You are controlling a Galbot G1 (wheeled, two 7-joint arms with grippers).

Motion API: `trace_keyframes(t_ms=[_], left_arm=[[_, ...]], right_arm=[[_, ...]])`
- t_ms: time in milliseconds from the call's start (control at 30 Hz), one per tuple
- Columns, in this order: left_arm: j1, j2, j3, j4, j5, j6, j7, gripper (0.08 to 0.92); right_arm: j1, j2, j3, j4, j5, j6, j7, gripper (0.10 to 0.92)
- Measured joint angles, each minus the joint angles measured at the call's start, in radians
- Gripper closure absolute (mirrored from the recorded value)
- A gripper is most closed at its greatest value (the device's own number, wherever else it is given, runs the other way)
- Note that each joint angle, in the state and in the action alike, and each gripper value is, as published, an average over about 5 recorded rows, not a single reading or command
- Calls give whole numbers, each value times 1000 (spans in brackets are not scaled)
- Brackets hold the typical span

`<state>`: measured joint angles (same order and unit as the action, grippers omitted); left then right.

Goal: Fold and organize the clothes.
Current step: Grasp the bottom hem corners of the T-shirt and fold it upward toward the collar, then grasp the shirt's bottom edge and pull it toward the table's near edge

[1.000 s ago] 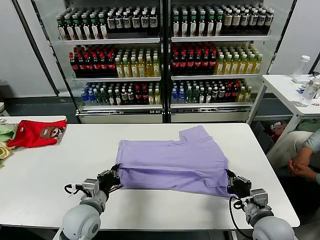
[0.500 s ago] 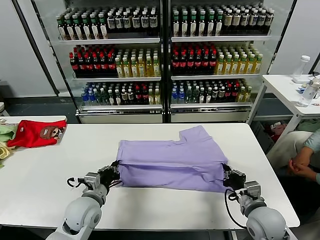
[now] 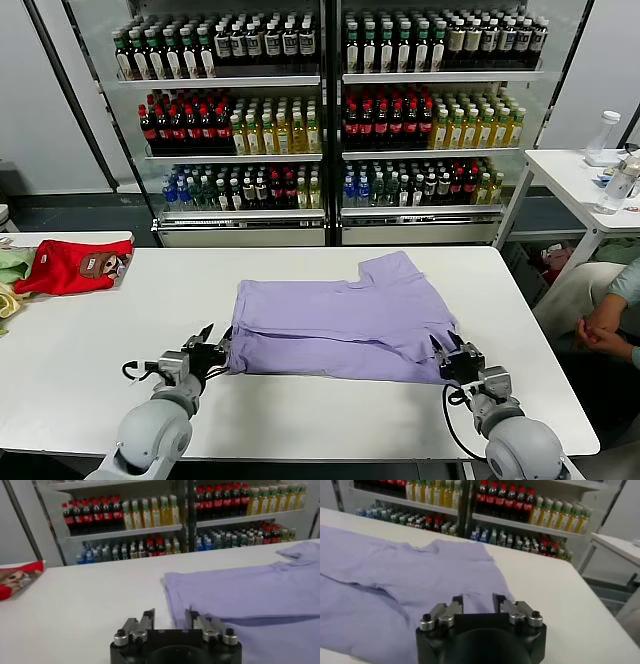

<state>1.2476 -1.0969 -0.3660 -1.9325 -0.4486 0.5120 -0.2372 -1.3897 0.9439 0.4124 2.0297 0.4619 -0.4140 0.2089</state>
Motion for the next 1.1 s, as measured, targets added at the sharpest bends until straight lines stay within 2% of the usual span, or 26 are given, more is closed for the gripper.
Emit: trace_keyframes(t_ms=[233, 333, 433, 533, 1100], left_arm=[[94, -3, -5, -86, -45, 25, -34, 241], [110, -8, -5, -94, -65, 37, -45, 192], [117, -11, -5, -95, -81, 44, -51, 186], [120, -11, -5, -92, -93, 48, -54, 231], [130, -15, 3, -83, -118, 59, -65, 719]], right_arm=[[-72, 15, 49, 24, 16, -25, 25, 228], [-88, 22, 57, 29, 23, -33, 34, 215], [-99, 26, 61, 31, 31, -37, 38, 268], [-106, 29, 62, 34, 39, -38, 38, 354], [-132, 38, 74, 46, 50, -26, 28, 829]])
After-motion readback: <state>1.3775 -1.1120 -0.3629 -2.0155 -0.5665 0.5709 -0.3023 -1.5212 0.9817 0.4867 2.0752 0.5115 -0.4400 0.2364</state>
